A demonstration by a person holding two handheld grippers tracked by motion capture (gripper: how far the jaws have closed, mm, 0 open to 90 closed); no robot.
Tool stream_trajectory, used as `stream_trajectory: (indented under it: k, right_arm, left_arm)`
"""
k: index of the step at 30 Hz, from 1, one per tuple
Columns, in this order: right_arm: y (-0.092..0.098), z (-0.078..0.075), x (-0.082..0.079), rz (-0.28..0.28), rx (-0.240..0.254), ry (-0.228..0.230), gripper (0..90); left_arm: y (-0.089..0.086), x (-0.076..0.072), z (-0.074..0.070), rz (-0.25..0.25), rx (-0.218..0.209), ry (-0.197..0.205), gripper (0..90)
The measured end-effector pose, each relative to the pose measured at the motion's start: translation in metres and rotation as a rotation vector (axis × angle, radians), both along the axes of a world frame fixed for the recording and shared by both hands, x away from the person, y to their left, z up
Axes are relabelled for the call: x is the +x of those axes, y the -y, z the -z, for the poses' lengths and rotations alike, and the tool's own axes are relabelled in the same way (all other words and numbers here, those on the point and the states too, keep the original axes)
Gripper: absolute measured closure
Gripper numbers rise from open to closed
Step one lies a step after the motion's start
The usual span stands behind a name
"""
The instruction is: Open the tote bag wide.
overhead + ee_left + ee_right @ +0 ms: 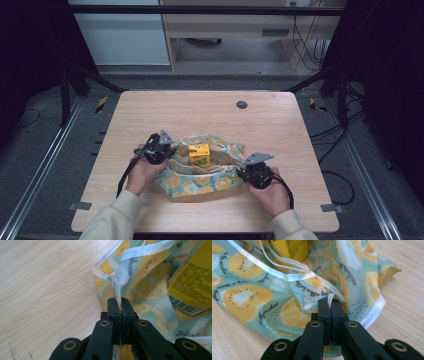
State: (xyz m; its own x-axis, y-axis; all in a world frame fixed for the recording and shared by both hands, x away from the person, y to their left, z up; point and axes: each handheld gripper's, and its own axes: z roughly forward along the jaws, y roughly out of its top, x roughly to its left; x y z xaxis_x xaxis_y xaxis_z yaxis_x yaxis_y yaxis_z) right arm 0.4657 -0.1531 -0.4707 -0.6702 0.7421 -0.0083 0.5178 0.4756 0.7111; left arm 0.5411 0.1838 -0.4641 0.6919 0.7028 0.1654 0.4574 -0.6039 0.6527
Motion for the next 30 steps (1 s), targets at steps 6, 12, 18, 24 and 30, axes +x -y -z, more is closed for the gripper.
stream_trajectory:
  k: [6, 12, 18, 24, 30]
  right_arm:
    - [0.003, 0.004, -0.001, 0.013, 0.009, -0.021, 89.3]
    - [0.000, 0.011, -0.001, 0.003, -0.009, -0.048, 89.4]
    - [-0.004, 0.012, -0.002, -0.004, -0.033, -0.057, 89.4]
    - [-0.003, 0.013, -0.001, -0.009, -0.046, -0.064, 89.6]
    - [-0.004, 0.015, 0.000, -0.008, -0.057, -0.076, 89.7]
  left_arm:
    - [-0.001, 0.000, 0.007, -0.011, 0.002, 0.007, 88.5]
    - [-0.002, -0.001, 0.015, -0.017, 0.008, 0.002, 88.6]
    - [-0.003, -0.001, 0.014, -0.025, 0.011, 0.015, 88.5]
    - [-0.004, -0.001, 0.014, -0.028, 0.018, 0.025, 89.0]
    - [-0.006, 0.001, 0.015, -0.037, 0.024, 0.034, 89.5]
